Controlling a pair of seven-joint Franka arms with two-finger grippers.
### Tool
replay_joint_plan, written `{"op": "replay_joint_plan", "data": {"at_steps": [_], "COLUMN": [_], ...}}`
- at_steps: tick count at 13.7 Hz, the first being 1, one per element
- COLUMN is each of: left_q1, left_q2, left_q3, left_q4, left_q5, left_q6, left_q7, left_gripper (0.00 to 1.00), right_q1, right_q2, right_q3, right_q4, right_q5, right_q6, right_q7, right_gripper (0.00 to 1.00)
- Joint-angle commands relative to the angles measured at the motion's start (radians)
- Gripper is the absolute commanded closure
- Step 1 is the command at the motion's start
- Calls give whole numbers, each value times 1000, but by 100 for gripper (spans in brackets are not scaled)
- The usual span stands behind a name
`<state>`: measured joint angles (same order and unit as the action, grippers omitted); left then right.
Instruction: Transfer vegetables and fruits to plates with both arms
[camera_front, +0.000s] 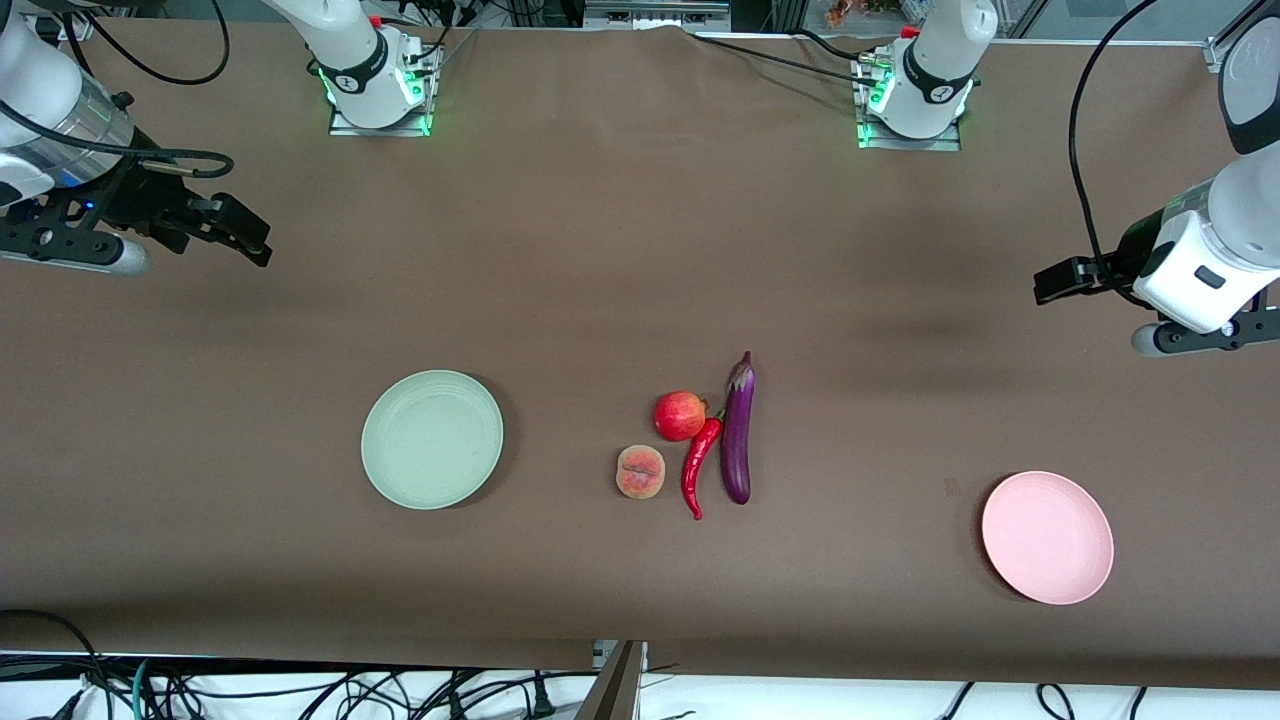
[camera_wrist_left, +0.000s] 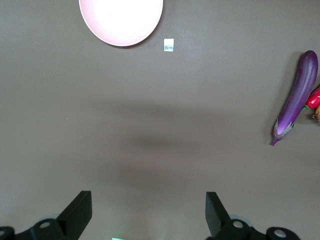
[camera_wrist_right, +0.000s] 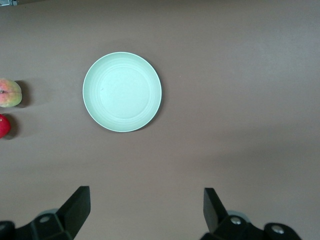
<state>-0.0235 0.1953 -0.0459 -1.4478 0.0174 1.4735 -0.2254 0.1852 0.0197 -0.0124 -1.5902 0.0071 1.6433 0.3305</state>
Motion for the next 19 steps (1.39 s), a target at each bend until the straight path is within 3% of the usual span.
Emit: {"op": "replay_joint_plan", "data": {"at_steps": [1,14,19], "left_q1": [2,-10,-35], "left_q2": [16,39,93], "left_q3": [-2,-9,-52], "left_q4": [37,72,73], "left_q5": [6,4,-34], "left_q6": [-18,-15,-9], "left_q7": [18,23,9], "left_gripper": [0,0,0], "right_q1": [-1,-10,-12], "right_q2": [-9,5,6], "right_q3": [0,-8,-8], "right_q4": [-11,-7,-7], "right_q5": [4,4,4], "right_q6": [10,9,9], "right_q7": [-25,-94,-96], "right_gripper": [0,0,0]}}
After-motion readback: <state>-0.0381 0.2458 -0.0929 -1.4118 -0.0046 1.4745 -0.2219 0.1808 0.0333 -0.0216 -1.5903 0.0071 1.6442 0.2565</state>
